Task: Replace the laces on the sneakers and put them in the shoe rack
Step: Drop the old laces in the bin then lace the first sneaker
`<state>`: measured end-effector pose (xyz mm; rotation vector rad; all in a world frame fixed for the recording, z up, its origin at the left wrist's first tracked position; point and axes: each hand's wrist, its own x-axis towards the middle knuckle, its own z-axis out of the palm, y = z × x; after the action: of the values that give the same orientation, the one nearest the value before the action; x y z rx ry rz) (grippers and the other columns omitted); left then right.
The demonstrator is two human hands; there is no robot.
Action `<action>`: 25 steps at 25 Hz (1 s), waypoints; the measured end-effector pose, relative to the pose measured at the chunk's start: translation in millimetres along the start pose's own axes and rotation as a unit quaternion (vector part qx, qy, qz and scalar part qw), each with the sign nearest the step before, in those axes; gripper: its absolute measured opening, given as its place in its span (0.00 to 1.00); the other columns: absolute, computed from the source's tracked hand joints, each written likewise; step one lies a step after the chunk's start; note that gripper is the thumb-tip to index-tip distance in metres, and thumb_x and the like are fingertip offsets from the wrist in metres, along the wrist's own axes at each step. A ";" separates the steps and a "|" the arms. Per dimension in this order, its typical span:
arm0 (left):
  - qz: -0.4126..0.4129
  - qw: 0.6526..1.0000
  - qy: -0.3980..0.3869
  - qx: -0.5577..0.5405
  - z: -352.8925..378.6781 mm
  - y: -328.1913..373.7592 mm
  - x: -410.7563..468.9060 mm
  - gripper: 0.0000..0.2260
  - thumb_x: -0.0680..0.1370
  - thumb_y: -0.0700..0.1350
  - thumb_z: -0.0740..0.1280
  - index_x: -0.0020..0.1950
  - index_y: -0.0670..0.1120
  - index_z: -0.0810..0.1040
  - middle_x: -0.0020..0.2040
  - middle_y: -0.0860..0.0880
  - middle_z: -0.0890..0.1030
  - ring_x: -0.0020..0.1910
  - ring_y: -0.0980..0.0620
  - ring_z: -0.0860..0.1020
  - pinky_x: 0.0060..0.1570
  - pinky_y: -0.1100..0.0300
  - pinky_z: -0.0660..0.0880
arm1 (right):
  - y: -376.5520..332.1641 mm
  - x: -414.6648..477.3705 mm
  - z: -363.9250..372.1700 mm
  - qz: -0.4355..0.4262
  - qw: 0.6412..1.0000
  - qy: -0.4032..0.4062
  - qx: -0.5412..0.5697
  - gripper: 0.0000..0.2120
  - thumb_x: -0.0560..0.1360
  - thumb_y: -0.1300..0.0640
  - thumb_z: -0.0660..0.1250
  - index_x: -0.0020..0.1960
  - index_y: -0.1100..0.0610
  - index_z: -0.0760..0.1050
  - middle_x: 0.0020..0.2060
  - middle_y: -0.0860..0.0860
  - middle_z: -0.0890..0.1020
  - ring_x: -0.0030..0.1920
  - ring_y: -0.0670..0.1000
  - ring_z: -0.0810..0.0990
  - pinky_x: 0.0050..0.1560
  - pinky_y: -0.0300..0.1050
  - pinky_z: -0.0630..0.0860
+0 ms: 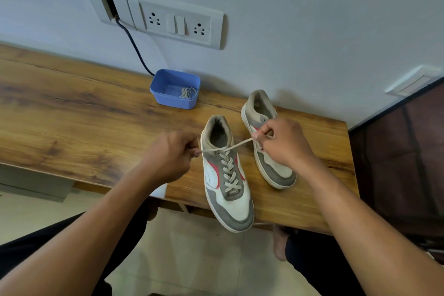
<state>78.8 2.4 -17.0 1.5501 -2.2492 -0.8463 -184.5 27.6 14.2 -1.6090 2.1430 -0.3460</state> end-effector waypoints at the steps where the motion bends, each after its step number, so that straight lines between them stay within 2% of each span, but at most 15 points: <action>1: -0.013 1.000 -0.001 0.010 3.2 -2.3 0.5 0.08 0.78 0.44 0.72 0.39 0.51 0.79 0.34 0.55 0.79 0.37 0.55 0.77 0.38 0.52 0.78 | 2.7 1.7 0.9 0.012 1.000 -0.008 -0.002 0.11 0.79 0.46 0.74 0.39 0.47 0.82 0.41 0.47 0.85 0.44 0.49 0.82 0.41 0.45 0.76; 4: -0.060 0.997 -0.013 0.052 11.3 -9.1 0.0 0.09 0.78 0.47 0.72 0.38 0.52 0.78 0.35 0.55 0.79 0.37 0.55 0.77 0.37 0.53 0.78 | 12.8 -1.8 15.5 0.051 0.996 -0.023 -0.066 0.12 0.78 0.45 0.74 0.41 0.51 0.85 0.40 0.49 0.86 0.42 0.51 0.82 0.38 0.42 0.72; 6: -0.068 0.996 -0.010 0.063 11.9 -6.8 2.5 0.08 0.79 0.48 0.71 0.39 0.52 0.78 0.36 0.54 0.80 0.38 0.55 0.77 0.37 0.55 0.76 | 12.8 -4.4 18.6 0.046 0.996 -0.015 -0.080 0.12 0.79 0.45 0.74 0.42 0.52 0.85 0.40 0.49 0.85 0.41 0.51 0.81 0.37 0.41 0.70; 8: -0.073 0.995 -0.038 0.061 8.2 0.0 4.3 0.08 0.79 0.49 0.70 0.41 0.53 0.79 0.38 0.54 0.80 0.39 0.55 0.77 0.38 0.56 0.75 | 13.5 -3.7 9.3 0.047 0.998 -0.033 -0.019 0.12 0.78 0.47 0.75 0.41 0.52 0.84 0.39 0.49 0.85 0.42 0.51 0.83 0.40 0.44 0.76; 10: -0.058 0.994 -0.089 0.040 1.4 10.4 4.1 0.07 0.80 0.49 0.71 0.42 0.51 0.80 0.38 0.54 0.81 0.39 0.55 0.79 0.39 0.56 0.77 | 13.2 -1.9 -5.8 0.055 0.989 -0.070 0.119 0.09 0.78 0.51 0.76 0.41 0.55 0.84 0.36 0.50 0.87 0.38 0.49 0.85 0.41 0.47 0.81; 12: -0.021 0.995 -0.097 -0.001 -6.9 26.8 1.0 0.07 0.79 0.48 0.71 0.41 0.51 0.81 0.35 0.54 0.82 0.36 0.56 0.80 0.40 0.54 0.78 | 6.4 -2.7 -17.7 0.045 0.968 -0.108 0.221 0.06 0.78 0.56 0.76 0.45 0.58 0.84 0.36 0.52 0.88 0.34 0.47 0.84 0.36 0.43 0.80; 14: 0.025 0.996 -0.077 -0.041 -12.3 48.2 -5.6 0.07 0.79 0.47 0.72 0.41 0.51 0.82 0.33 0.55 0.82 0.34 0.59 0.80 0.37 0.59 0.78 | -4.1 -6.0 -21.6 0.027 0.951 -0.124 0.284 0.02 0.80 0.61 0.73 0.49 0.59 0.83 0.37 0.55 0.88 0.34 0.49 0.84 0.32 0.39 0.78; 15: 0.040 0.994 -0.077 -0.061 -12.0 57.9 -9.7 0.05 0.79 0.47 0.72 0.43 0.51 0.82 0.33 0.55 0.83 0.33 0.61 0.81 0.36 0.62 0.78 | -10.3 -8.1 -20.4 0.022 0.942 -0.132 0.308 0.03 0.80 0.65 0.71 0.50 0.60 0.83 0.38 0.56 0.88 0.35 0.50 0.85 0.33 0.40 0.80; 18: 0.065 0.987 -0.108 -0.097 3.8 75.8 -20.9 0.02 0.79 0.44 0.72 0.48 0.49 0.85 0.38 0.56 0.85 0.37 0.62 0.82 0.41 0.60 0.80 | -20.8 -19.7 -5.6 0.033 0.937 -0.163 0.308 0.09 0.80 0.66 0.67 0.47 0.61 0.85 0.38 0.58 0.87 0.38 0.55 0.88 0.41 0.50 0.86; 21: 0.092 0.982 -0.152 -0.071 14.6 79.2 -22.5 0.06 0.78 0.44 0.72 0.52 0.51 0.87 0.44 0.55 0.87 0.43 0.59 0.83 0.47 0.56 0.81 | -22.6 -30.3 10.3 0.033 0.945 -0.177 0.272 0.08 0.79 0.58 0.73 0.44 0.61 0.85 0.37 0.56 0.87 0.40 0.58 0.88 0.44 0.59 0.87; 23: 0.102 0.970 -0.212 -0.060 5.2 73.1 -16.7 0.05 0.78 0.45 0.72 0.51 0.51 0.88 0.44 0.55 0.87 0.44 0.60 0.83 0.48 0.61 0.80 | -22.1 -33.9 11.2 0.022 0.943 -0.184 0.278 0.03 0.77 0.61 0.76 0.46 0.61 0.85 0.39 0.57 0.87 0.40 0.57 0.88 0.45 0.59 0.87; 25: 0.065 0.968 -0.232 -0.076 -12.2 63.3 -9.6 0.04 0.78 0.46 0.73 0.47 0.49 0.87 0.40 0.55 0.87 0.40 0.60 0.84 0.45 0.61 0.80 | -21.0 -35.4 1.5 0.018 0.929 -0.200 0.310 0.05 0.76 0.68 0.76 0.50 0.64 0.83 0.38 0.59 0.87 0.37 0.55 0.87 0.40 0.53 0.87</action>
<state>41.3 23.4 31.9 1.2145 -2.4859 -1.4248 -157.9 55.3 29.0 -1.1492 1.5394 -0.5595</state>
